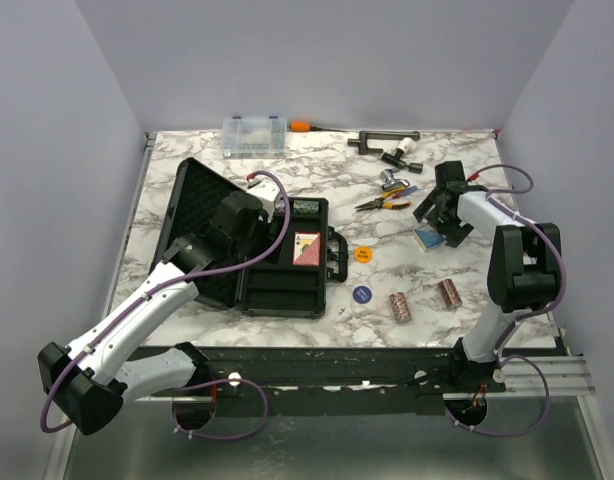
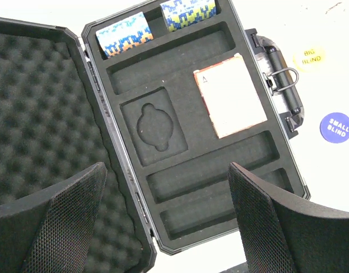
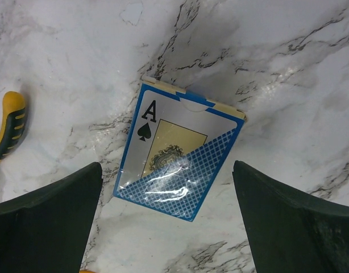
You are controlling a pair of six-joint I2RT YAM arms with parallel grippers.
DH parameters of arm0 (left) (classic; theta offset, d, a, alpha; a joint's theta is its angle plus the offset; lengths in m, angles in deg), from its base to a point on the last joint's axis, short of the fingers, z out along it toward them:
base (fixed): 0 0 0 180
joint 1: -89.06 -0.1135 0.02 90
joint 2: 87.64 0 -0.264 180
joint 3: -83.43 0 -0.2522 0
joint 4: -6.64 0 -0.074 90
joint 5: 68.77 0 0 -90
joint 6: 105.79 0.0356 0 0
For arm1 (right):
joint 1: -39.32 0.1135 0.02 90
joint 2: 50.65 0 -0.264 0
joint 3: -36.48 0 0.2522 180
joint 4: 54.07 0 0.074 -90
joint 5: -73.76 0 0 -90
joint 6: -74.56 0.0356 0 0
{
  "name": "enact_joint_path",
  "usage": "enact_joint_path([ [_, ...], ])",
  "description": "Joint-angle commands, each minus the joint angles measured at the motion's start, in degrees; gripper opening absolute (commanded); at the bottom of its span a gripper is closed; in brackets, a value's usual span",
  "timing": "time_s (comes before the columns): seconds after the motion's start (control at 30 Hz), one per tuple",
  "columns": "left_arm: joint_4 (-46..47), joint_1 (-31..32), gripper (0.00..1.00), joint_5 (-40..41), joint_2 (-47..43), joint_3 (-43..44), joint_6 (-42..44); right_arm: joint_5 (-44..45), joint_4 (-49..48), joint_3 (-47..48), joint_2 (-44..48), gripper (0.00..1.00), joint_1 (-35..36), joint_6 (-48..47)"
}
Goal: Pack up texas hold em set
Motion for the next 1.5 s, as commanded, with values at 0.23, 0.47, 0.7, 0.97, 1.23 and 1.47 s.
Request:
enact_joint_path([
  [0.23,-1.6,2.3,0.86,0.8,1.3,0.5,0.7,-0.5,-2.1,2.4,-4.4,1.00,-0.9,3.1],
  [0.47,-1.8,2.4,0.86,1.2,1.1,0.6,0.9,2.6,-1.5,1.8,-5.1,1.00,-1.3,4.7],
  [0.7,-1.8,2.5,0.86,0.6,1.5,0.6,0.8,3.0,-2.6,1.1,-5.9,0.98,-1.3,4.3],
  [0.97,-1.9,2.4,0.86,0.8,1.6,0.7,0.9,0.9,-4.0,0.7,-5.4,0.77,-1.3,-0.3],
  [1.23,-2.0,2.4,0.86,0.4,2.2,0.8,0.8,-1.7,-4.3,0.0,-3.1,0.62,1.4,-4.9],
  [1.47,-2.0,2.5,0.85,1.3,2.5,0.8,0.9,-1.7,-3.4,-1.1,1.0,0.62,9.7,-7.7],
])
